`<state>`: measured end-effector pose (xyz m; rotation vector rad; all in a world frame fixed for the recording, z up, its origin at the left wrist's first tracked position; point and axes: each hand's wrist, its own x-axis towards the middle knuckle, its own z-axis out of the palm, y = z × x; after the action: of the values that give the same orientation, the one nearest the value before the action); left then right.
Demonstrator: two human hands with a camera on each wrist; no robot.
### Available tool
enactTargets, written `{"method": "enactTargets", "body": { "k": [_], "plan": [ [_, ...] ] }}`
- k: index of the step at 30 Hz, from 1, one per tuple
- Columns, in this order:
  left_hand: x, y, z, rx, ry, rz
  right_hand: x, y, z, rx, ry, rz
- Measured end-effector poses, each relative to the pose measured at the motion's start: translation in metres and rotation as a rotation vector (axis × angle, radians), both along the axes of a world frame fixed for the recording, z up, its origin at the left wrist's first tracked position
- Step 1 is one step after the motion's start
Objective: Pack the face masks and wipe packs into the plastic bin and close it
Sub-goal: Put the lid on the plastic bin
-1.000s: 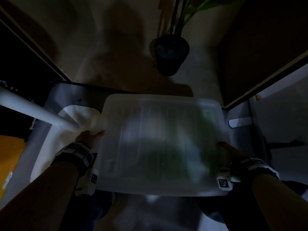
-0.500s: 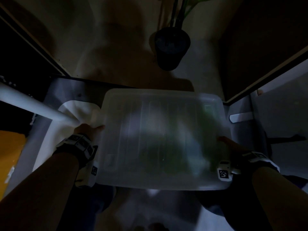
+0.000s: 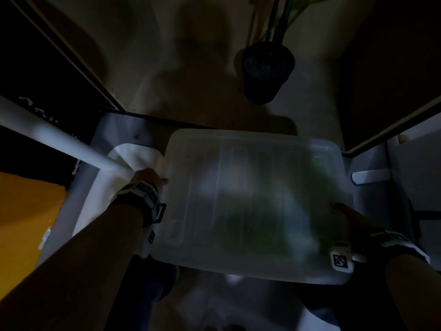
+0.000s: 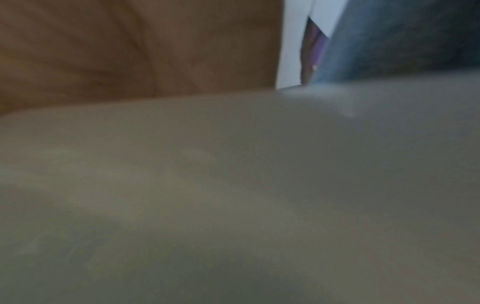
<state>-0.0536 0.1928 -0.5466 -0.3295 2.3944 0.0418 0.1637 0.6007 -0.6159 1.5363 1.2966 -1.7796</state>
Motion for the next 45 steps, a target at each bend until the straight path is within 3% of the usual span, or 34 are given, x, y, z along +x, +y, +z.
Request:
{"method": "enactTargets", "body": {
  "k": [8,12,14,18,21,24,30,45],
  "plan": [
    [-0.008,0.001,-0.004,-0.031,-0.019,-0.04,-0.012,-0.001,0.004,-0.034,0.068,-0.039],
    [-0.008,0.0,-0.006,-0.047,-0.018,-0.063,-0.015,0.001,0.006,0.014,0.057,0.062],
    [-0.009,-0.001,-0.007,-0.05,-0.028,-0.066,-0.019,0.002,0.015,0.101,-0.019,0.103],
    [-0.01,0.0,-0.006,-0.037,-0.043,-0.022,-0.025,0.009,0.025,0.37,-0.112,0.347],
    [-0.005,0.003,-0.004,-0.008,-0.02,0.006,-0.023,0.028,0.004,0.484,-0.147,0.398],
    [-0.002,0.005,-0.001,0.006,0.011,0.03,-0.026,0.034,-0.011,0.592,-0.161,0.569],
    [0.0,0.005,0.001,0.028,0.029,0.043,-0.045,0.003,0.026,0.639,-0.243,0.634],
    [-0.011,0.006,0.0,0.042,0.061,0.044,-0.049,0.003,0.02,0.66,-0.327,0.688]
  ]
}}
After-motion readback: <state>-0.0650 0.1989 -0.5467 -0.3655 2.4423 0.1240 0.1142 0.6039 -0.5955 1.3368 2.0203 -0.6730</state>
